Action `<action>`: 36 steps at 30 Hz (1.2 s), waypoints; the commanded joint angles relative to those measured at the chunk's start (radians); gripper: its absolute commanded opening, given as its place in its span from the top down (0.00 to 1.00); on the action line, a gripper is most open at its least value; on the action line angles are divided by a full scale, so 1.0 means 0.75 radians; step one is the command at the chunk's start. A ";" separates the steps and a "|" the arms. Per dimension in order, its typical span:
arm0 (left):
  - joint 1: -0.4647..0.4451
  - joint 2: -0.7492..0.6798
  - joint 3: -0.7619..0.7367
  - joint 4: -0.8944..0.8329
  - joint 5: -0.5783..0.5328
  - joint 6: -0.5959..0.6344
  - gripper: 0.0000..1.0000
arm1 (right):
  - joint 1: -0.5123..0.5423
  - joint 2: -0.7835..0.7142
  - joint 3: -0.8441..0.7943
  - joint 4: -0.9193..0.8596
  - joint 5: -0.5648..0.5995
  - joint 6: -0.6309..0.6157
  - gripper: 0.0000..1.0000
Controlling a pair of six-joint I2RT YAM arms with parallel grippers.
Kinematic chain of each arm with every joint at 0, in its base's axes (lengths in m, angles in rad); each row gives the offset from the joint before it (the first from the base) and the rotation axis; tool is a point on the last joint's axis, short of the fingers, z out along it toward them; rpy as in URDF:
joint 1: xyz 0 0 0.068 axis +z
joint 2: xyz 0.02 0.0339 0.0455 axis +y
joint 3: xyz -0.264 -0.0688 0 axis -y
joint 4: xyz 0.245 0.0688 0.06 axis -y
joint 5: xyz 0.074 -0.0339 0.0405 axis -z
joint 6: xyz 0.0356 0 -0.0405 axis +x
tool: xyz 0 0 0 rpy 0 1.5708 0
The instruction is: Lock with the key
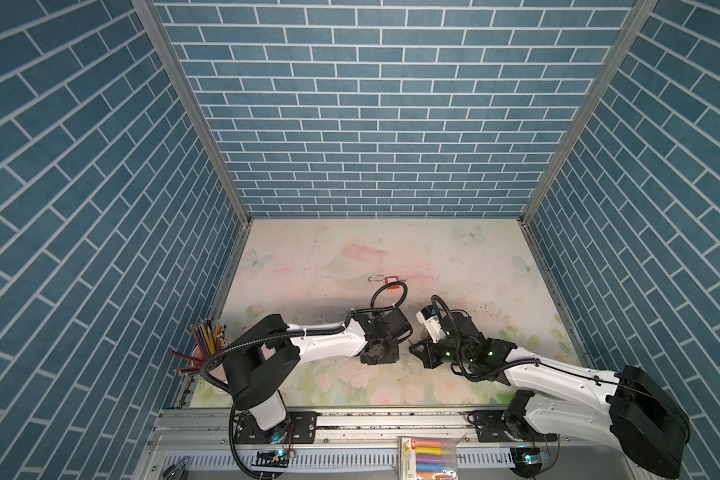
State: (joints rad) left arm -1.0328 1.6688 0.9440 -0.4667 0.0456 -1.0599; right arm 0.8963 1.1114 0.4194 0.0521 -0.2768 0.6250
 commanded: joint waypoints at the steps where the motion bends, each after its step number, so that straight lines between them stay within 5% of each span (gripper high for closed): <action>1: -0.005 0.024 0.029 -0.035 -0.032 0.012 0.67 | -0.005 -0.003 -0.002 -0.017 -0.001 0.018 1.00; 18: -0.002 -0.028 0.004 -0.062 -0.072 -0.006 0.52 | -0.005 0.023 0.009 -0.027 -0.032 0.029 1.00; 25: 0.013 -0.242 0.133 -0.187 -0.332 0.070 0.52 | -0.005 0.060 0.023 -0.043 -0.079 0.057 1.00; 29: 0.122 -0.426 0.175 -0.173 -0.417 0.231 0.51 | 0.001 0.134 0.037 -0.016 -0.145 0.090 1.00; 36: 0.561 -0.749 -0.043 0.053 -0.198 0.393 0.29 | 0.020 0.303 0.126 -0.030 -0.193 0.110 1.00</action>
State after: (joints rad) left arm -0.6914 1.1526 0.9764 -0.4664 -0.1448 -0.8440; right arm 0.9035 1.3056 0.4702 0.0334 -0.3912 0.6750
